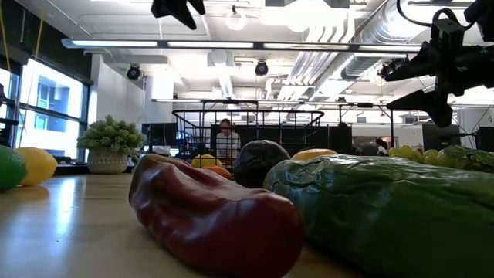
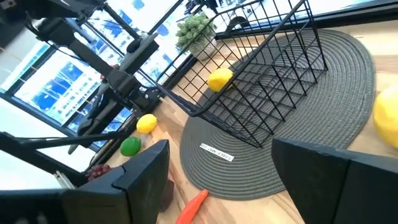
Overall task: Build produce basket
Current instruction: Put the mango into the black wire basket
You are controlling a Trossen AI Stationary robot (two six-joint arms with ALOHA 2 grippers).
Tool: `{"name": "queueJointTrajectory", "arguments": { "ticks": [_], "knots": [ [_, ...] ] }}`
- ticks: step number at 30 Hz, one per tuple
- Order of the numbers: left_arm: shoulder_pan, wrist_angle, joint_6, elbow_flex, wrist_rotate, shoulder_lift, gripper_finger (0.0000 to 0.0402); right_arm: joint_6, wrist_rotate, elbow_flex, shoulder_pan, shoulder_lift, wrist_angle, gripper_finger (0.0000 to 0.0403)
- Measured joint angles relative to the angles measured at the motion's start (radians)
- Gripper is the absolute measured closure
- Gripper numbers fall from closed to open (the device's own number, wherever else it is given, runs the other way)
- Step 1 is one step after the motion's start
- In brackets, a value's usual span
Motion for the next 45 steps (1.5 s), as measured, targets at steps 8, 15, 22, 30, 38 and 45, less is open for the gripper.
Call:
{"name": "queueJointTrajectory", "arguments": {
  "ticks": [8,15,22,30,38,45],
  "knots": [
    [-0.011,-0.037,-0.029,0.000,-0.007,-0.007,0.0179,0.029,0.009,0.000,0.000,0.000,-0.028,0.0139],
    [-0.018,-0.048,-0.033,0.000,-0.007,-0.007,0.0179,0.037,-0.010,0.000,0.000,0.000,-0.071,0.0139],
    [-0.018,-0.047,-0.034,0.000,-0.011,-0.006,0.0179,0.058,-0.056,0.009,0.000,0.021,-0.113,0.0139],
    [-0.018,-0.047,-0.034,0.000,-0.011,-0.006,0.0179,0.055,-0.073,0.137,0.000,0.133,-0.261,0.0139],
    [-0.018,-0.047,-0.034,0.000,-0.010,-0.006,0.0179,0.105,-0.075,0.317,0.000,0.293,-0.419,0.0139],
    [-0.018,-0.068,0.001,0.000,-0.006,-0.006,0.0179,0.144,-0.077,0.473,0.000,0.436,-0.572,0.0139]
  ]
}}
